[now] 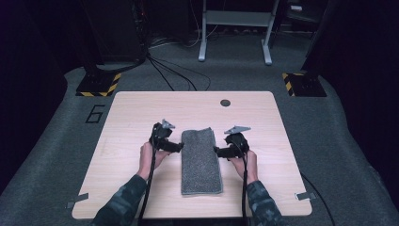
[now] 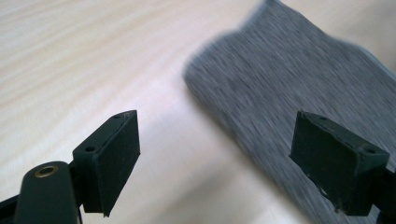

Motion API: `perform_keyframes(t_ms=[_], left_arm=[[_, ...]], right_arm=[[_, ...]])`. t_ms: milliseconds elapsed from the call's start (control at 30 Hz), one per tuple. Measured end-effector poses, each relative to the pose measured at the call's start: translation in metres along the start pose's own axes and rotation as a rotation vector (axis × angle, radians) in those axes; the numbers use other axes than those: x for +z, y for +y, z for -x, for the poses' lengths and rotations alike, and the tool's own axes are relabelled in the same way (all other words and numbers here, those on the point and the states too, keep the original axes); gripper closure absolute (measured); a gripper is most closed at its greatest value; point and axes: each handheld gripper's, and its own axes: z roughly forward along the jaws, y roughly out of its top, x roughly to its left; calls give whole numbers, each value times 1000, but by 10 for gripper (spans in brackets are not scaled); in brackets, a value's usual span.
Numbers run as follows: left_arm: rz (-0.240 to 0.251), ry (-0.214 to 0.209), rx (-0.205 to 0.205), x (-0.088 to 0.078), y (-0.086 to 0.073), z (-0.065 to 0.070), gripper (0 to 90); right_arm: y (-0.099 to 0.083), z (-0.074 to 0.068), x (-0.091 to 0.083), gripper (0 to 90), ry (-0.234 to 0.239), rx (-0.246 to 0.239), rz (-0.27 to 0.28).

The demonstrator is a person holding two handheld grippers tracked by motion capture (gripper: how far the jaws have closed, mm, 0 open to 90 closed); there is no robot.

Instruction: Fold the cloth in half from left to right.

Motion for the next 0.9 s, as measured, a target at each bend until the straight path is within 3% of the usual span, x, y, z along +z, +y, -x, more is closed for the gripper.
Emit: perform_keyframes(t_ms=[233,267,333,500,633,800,833,900], left_arm=[[-44,57,-29,42,22,-16,154],[-53,67,-26,47,22,-17,152],[-82,93,-9,53,22,-18,157],[-127,137,24,61,19,-17,158],[-124,119,15,64,19,-19,173],[-109,88,12,64,18,-21,210],[-109,80,12,64,18,-21,231],[-108,66,16,64,18,-21,254]], right_arm=[[33,12,44,242,-41,20,-36],[35,13,51,249,-47,19,-33],[40,14,64,253,-69,44,-86],[38,22,82,288,-133,25,-132],[37,27,85,316,-123,23,-150],[45,29,86,367,-75,19,-101],[46,29,88,375,-75,4,-117],[47,30,94,411,-58,20,-146]])
